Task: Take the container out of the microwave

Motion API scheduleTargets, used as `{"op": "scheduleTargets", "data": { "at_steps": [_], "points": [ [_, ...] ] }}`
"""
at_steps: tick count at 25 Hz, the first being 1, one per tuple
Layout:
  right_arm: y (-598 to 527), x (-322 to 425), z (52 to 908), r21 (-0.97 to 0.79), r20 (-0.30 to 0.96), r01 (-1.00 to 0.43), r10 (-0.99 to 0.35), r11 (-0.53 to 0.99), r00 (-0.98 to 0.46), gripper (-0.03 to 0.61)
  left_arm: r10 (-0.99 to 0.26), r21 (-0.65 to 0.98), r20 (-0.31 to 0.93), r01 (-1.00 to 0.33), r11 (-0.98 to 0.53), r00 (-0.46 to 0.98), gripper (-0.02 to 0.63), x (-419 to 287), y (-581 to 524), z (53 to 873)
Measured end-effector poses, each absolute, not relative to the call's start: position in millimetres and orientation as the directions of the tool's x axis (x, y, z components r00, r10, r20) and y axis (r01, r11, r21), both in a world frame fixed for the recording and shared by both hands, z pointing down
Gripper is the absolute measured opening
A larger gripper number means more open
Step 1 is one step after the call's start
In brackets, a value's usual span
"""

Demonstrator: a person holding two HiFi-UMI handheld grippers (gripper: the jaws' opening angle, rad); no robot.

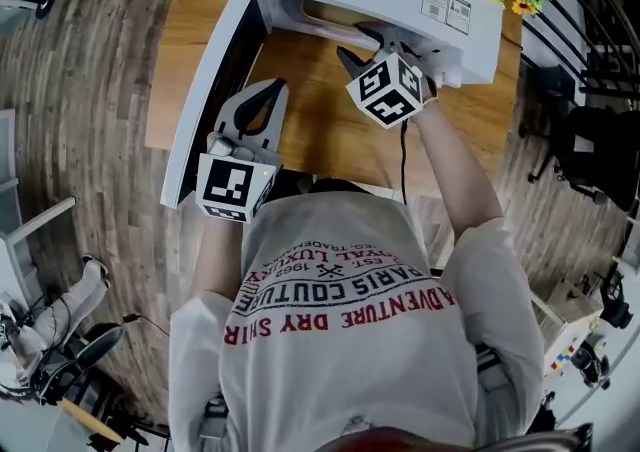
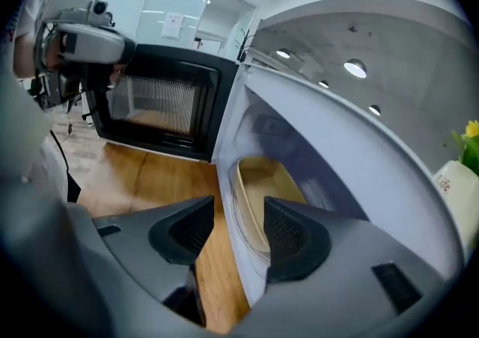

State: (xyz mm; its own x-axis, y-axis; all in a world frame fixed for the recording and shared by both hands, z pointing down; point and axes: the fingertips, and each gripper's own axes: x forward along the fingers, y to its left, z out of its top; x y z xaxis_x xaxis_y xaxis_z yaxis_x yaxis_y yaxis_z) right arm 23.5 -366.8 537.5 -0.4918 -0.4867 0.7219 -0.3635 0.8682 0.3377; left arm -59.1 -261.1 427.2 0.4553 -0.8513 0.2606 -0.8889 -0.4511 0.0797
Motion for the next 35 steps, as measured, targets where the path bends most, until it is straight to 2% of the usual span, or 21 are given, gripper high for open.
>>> {"op": "scheduleTargets", "data": {
  "at_steps": [11,14,17,19,20,35],
  "points": [
    [-394.8,-1.0,587.7,0.345,0.839,-0.185,-0.391,0.920,-0.377,0.216,-0.851,0.097,0.299,-0.901,-0.423,0.432,0.014,-67.4,-261.5,440.3],
    [-395.8,0.1,601.4,0.341,0.872,-0.130,-0.365,0.931,-0.326,0.185,-0.855,0.104,0.298,-0.905,-0.413,0.425,0.014,-68.3,-260.0,441.5],
    [-396.9,1.8,606.0,0.369,0.875,-0.098,-0.381,0.924,-0.300,0.119,-0.858,0.108,0.296,-0.907,-0.408,0.421,0.014,-68.3,-257.1,441.6],
    [-398.5,2.6,604.8,0.381,0.872,-0.096,-0.392,0.920,-0.294,0.057,-0.859,0.109,0.297,-0.908,-0.404,0.418,0.014,-69.5,-255.7,441.4],
    [-399.0,2.4,603.4,0.382,0.871,-0.098,-0.393,0.919,-0.296,0.048,-0.859,0.108,0.298,-0.909,-0.402,0.416,0.014,-70.4,-255.1,441.3],
    [-353.1,-2.0,554.1,0.406,0.781,-0.213,-0.459,0.889,-0.423,0.035,-0.853,0.069,0.282,-0.896,-0.439,0.440,0.014,-67.8,-232.2,427.5]
  ]
}}
